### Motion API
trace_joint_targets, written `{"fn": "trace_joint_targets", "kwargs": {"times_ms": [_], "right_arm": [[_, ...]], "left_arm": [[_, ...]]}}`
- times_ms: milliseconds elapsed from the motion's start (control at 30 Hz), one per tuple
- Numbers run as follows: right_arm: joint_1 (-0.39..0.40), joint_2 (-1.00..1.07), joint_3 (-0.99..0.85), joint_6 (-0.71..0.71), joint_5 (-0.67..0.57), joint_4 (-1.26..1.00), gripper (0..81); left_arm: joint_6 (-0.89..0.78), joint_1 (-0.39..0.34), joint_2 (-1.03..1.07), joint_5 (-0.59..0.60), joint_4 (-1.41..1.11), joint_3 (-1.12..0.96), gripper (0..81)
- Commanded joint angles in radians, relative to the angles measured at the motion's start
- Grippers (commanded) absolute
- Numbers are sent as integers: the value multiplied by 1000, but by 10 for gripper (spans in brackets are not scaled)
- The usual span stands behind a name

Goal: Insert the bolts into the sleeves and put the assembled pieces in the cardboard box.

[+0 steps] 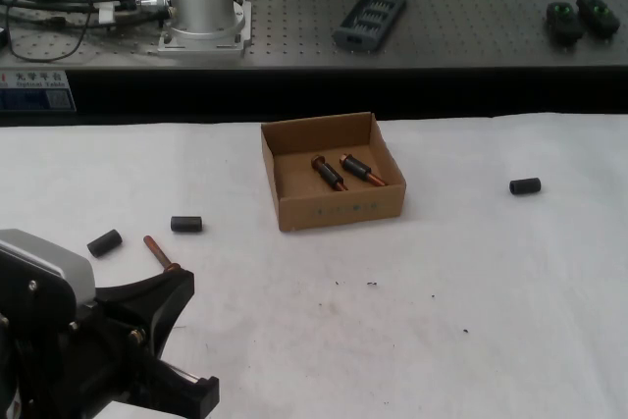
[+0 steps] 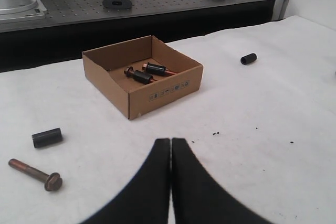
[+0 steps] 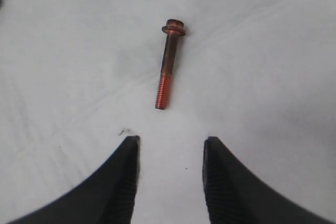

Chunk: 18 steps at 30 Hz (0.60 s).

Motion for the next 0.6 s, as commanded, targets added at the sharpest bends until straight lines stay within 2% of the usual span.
{"fn": "trace_joint_targets", "kwargs": {"times_ms": [0,567], "right_arm": [[-45,99,-25,-11,-71,-43,303],[-55,345,-229,-12,-72,-61,303]], "left_arm": [[8,3,-9,2,-8,-6,6],[8,3,-9,2,-8,-6,6]]}}
